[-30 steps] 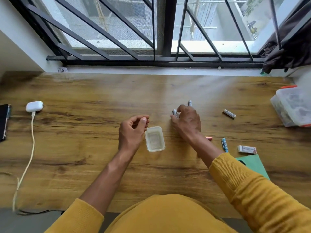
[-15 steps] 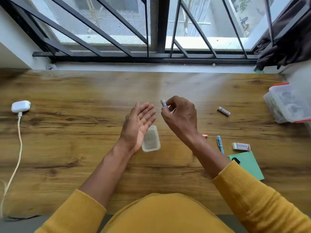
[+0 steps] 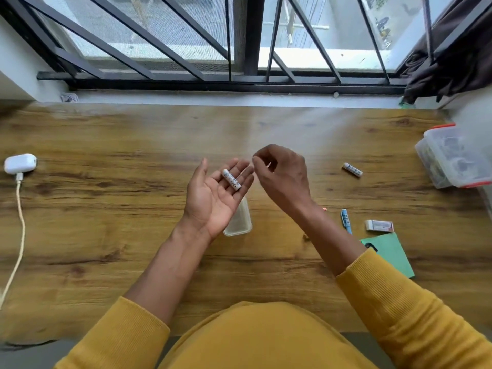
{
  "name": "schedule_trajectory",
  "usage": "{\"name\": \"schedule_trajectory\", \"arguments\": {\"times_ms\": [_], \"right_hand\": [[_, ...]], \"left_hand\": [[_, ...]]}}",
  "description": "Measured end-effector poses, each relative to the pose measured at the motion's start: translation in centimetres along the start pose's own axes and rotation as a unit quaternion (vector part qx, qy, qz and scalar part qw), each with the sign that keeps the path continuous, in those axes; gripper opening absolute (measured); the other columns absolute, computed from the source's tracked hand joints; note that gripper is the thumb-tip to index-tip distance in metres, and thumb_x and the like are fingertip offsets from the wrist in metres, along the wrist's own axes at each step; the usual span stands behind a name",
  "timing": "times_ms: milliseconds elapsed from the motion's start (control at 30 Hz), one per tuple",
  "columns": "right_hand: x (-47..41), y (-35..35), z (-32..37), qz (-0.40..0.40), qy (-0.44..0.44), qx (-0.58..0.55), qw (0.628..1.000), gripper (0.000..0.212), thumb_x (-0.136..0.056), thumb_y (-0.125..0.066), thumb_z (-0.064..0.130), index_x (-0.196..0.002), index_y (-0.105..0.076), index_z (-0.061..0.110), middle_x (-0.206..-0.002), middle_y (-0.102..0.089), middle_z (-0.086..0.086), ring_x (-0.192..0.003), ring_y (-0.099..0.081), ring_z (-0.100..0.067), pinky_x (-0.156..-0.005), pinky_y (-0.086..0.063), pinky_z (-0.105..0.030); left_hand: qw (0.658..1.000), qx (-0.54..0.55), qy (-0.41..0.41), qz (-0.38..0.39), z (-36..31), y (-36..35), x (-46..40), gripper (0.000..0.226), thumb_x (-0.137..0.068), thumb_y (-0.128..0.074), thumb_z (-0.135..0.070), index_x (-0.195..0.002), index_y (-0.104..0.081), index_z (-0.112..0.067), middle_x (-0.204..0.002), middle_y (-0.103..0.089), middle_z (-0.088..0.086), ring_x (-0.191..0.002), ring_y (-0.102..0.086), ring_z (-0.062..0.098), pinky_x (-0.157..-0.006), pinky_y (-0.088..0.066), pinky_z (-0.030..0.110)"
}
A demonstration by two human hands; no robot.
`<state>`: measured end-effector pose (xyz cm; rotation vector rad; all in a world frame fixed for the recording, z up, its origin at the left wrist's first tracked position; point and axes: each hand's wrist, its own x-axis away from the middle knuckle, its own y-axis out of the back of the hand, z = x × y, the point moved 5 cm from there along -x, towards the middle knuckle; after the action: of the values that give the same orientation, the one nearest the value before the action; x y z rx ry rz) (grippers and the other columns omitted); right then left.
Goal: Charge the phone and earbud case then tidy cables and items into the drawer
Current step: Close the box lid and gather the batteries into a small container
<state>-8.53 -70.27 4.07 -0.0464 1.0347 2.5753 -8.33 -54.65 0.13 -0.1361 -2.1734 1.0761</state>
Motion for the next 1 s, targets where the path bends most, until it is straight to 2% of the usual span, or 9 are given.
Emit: {"name": "schedule_trajectory", "arguments": {"times_ms": [100,233,400,500,633,800,933,1000], "right_hand": [[-2.0,1.1,-4.3,-0.026,-0.078,0.041,0.996,0.011,-0.092,-0.066,0.025,-0.094,-0.076,0.019,-0.085,-0.074,0.007,-0.079,-0.068,-0.012,-0.075,-0.058,-0.035],[-3.7,0.9,-8.8,-0.021,-0.152,0.105,0.983,0.018,-0.088,-0.068,0.029,-0.104,-0.070,0.020,-0.097,-0.071,-0.004,-0.090,-0.067,-0.024,-0.074,-0.049,-0.033],[-4.4,-0.2,-10.0,0.005,-0.167,0.129,0.978,0.027,-0.086,-0.072,0.019,-0.110,-0.061,0.013,-0.103,-0.065,-0.011,-0.091,-0.060,-0.028,-0.073,-0.047,-0.035],[-4.3,-0.4,-10.2,-0.013,-0.165,0.110,0.980,0.020,-0.087,-0.071,0.018,-0.105,-0.063,0.013,-0.097,-0.067,-0.010,-0.087,-0.062,-0.028,-0.069,-0.047,-0.034],[-3.3,0.1,-7.5,-0.049,-0.116,0.028,0.992,0.013,-0.089,-0.074,0.022,-0.097,-0.066,0.015,-0.087,-0.069,-0.001,-0.079,-0.066,-0.018,-0.068,-0.058,-0.038],[-0.1,1.0,-0.8,-0.045,-0.006,-0.068,0.997,0.014,-0.089,-0.077,0.027,-0.096,-0.067,0.020,-0.083,-0.070,0.009,-0.069,-0.066,-0.008,-0.060,-0.057,-0.032],[2.2,0.4,1.6,-0.012,0.048,-0.038,0.998,0.016,-0.088,-0.078,0.033,-0.093,-0.068,0.022,-0.081,-0.069,0.010,-0.066,-0.062,-0.009,-0.060,-0.054,-0.036],[2.9,0.0,1.5,-0.012,0.050,-0.007,0.999,0.015,-0.089,-0.077,0.035,-0.092,-0.067,0.024,-0.082,-0.068,0.010,-0.066,-0.061,-0.010,-0.060,-0.054,-0.036]], "left_hand": [[1.000,0.005,-0.004,-0.013,-0.1,0.3,-0.4,0.068,-0.110,-0.043,-0.051,-0.143,-0.053,0.007,-0.142,-0.064,0.027,-0.133,-0.064,0.041,-0.117,-0.047,0.050],[0.999,-0.021,-0.002,-0.024,-0.2,0.3,-0.5,0.065,-0.110,-0.044,-0.050,-0.143,-0.056,0.005,-0.139,-0.067,0.023,-0.126,-0.067,0.037,-0.115,-0.049,0.045],[0.998,-0.041,0.006,-0.037,0.2,0.0,-0.5,0.061,-0.109,-0.046,-0.048,-0.140,-0.060,0.003,-0.130,-0.070,0.020,-0.123,-0.066,0.034,-0.113,-0.050,0.043],[0.998,-0.045,0.006,-0.039,0.3,0.0,-0.4,0.063,-0.109,-0.045,-0.048,-0.142,-0.059,0.004,-0.131,-0.070,0.020,-0.124,-0.066,0.034,-0.112,-0.051,0.043],[0.999,-0.018,0.007,-0.043,0.7,0.3,-0.6,0.068,-0.108,-0.045,-0.053,-0.143,-0.058,0.004,-0.135,-0.068,0.021,-0.126,-0.064,0.036,-0.113,-0.050,0.043],[0.999,0.001,0.008,-0.032,1.1,0.2,-0.6,0.070,-0.106,-0.048,-0.054,-0.143,-0.057,0.005,-0.141,-0.066,0.023,-0.127,-0.067,0.035,-0.114,-0.049,0.046],[1.000,0.005,0.017,-0.014,1.5,0.1,-0.2,0.074,-0.106,-0.044,-0.057,-0.149,-0.052,0.003,-0.145,-0.062,0.027,-0.138,-0.060,0.037,-0.117,-0.047,0.045],[1.000,0.012,0.019,-0.007,1.6,-0.1,0.0,0.076,-0.105,-0.045,-0.057,-0.151,-0.050,0.003,-0.140,-0.065,0.026,-0.132,-0.064,0.038,-0.112,-0.052,0.044]]}}
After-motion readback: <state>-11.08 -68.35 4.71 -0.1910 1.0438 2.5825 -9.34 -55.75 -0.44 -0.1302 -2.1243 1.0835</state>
